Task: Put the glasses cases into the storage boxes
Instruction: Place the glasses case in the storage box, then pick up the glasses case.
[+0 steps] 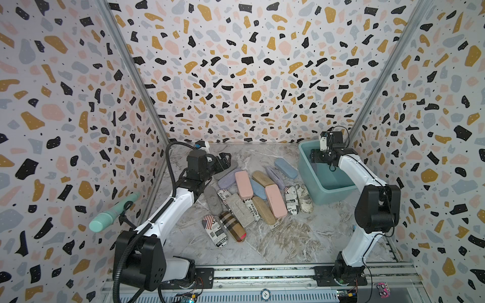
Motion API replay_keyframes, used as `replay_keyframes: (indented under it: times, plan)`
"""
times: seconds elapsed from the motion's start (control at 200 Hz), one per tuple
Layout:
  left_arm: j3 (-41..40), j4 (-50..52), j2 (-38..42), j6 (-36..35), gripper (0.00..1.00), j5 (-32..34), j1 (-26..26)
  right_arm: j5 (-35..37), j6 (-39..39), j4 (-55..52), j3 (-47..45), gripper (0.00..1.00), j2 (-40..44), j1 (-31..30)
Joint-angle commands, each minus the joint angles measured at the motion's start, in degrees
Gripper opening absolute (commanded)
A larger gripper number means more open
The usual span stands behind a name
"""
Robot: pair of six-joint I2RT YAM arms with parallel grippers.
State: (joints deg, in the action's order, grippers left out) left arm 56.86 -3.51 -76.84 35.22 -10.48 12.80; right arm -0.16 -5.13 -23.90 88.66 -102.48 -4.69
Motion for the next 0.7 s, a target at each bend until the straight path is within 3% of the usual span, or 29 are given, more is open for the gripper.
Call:
replay_keyframes:
  times: [0.0, 0.295, 0.516, 0.691]
  plan:
    - [0.4, -2.4, 0.4, -0.5, 0.93, -0.3, -0.2, 3.4, -1.6, 0.3, -1.1, 0.78, 6.0, -2.8]
    - [0.6, -0.3, 0.6, 1.5, 0.88, 5.7, -0.2, 6.0, -2.3, 0.7, -4.6, 0.73, 16.3, -13.7]
    - [0.0, 1.0, 1.5, 2.4, 0.87, 10.8, -0.3, 10.6, -3.3, -3.8, -6.9, 0.70, 16.6, -28.5]
    - [0.4, -1.1, -0.6, 2.5, 0.87, 2.4, -0.3, 6.1, -7.4, -4.3, -14.2, 0.70, 16.1, -33.6]
